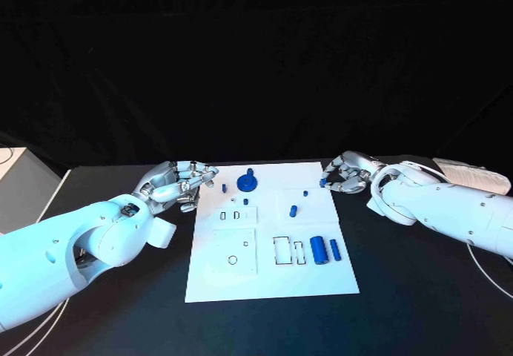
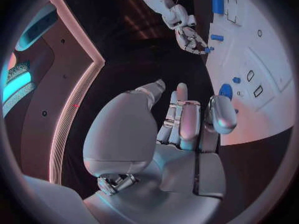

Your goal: Assemble the parts on the task board

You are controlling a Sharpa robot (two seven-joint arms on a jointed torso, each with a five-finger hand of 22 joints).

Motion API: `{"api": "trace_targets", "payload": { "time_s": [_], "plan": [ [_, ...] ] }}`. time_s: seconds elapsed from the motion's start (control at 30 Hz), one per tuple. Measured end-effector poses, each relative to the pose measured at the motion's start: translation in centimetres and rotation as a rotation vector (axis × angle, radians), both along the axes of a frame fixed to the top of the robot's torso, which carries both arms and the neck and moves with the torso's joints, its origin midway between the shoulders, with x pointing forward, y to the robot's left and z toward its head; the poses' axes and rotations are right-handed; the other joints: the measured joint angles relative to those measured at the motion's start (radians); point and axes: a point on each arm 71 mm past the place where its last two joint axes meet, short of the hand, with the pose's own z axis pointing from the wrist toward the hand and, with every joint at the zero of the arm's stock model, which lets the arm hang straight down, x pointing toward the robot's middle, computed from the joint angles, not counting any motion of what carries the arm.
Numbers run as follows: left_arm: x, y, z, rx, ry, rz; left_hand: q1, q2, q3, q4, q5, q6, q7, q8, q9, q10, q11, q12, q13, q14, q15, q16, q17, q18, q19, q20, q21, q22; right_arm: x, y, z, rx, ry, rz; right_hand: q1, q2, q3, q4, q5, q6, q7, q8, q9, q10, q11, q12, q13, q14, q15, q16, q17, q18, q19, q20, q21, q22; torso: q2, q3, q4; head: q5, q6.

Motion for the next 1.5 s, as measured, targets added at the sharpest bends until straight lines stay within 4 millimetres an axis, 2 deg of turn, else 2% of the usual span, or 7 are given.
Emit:
{"api": "trace_targets", "payload": {
  "time_s": [0.33,0.53,1.5],
  "plan": [
    [0.0,0.02,-0.01,0.001,0.001,0.0,0.0,0.0,0.0,0.0,0.0,0.0,0.0,0.0,0.0,0.0,0.0,0.0,0.0,0.0,0.0,0.0,0.0,0.0,0.0,0.0,0.0,0.0,0.15,0.19,-0.05,-0.007,0.001,-0.003,0.0,0.0,0.0,0.0,-0.004,0.0,0.0,0.0,0.0,0.004,-0.004,0.0,0.0,0.0,0.0,0.0,0.001,0.0,0.0,0.0,0.0,0.001,0.0,0.0,-0.0001,0.002,-0.003],
    [0.0,0.07,0.0,0.001,0.001,0.001,0.0,0.0,0.0,0.0,0.0,0.0,0.0,0.0,0.0,0.0,0.0,0.0,-0.001,0.0,0.0,0.0,0.0,0.0,0.0,0.0,0.0,0.0,0.24,0.12,-0.07,-0.011,0.001,-0.01,-0.006,-0.006,0.0,0.0,-0.014,-0.011,0.011,-0.01,-0.004,0.004,-0.004,0.0,0.0,0.0,0.0,0.0,0.001,0.0,0.0,0.0,0.0,0.001,0.0,0.0,-0.0001,0.003,-0.004],
    [-0.05,0.1,-0.01,0.004,0.006,0.0,0.0,0.0,0.0,0.0,0.0,0.0,0.0,0.0,0.0,0.0,0.0,0.0,-0.003,0.0,0.0,0.0,0.0,0.0,0.004,-0.004,0.0,0.0,0.79,0.75,-0.14,-0.019,-0.004,-0.016,-0.005,-0.006,0.0,0.0,-0.018,-0.023,0.015,-0.015,-0.007,0.003,-0.003,0.0,-0.001,0.0,0.0,0.0,0.0,0.0,0.0,0.0,0.0,0.0,0.0,-0.0001,-0.0002,0.005,-0.006]
  ]
}}
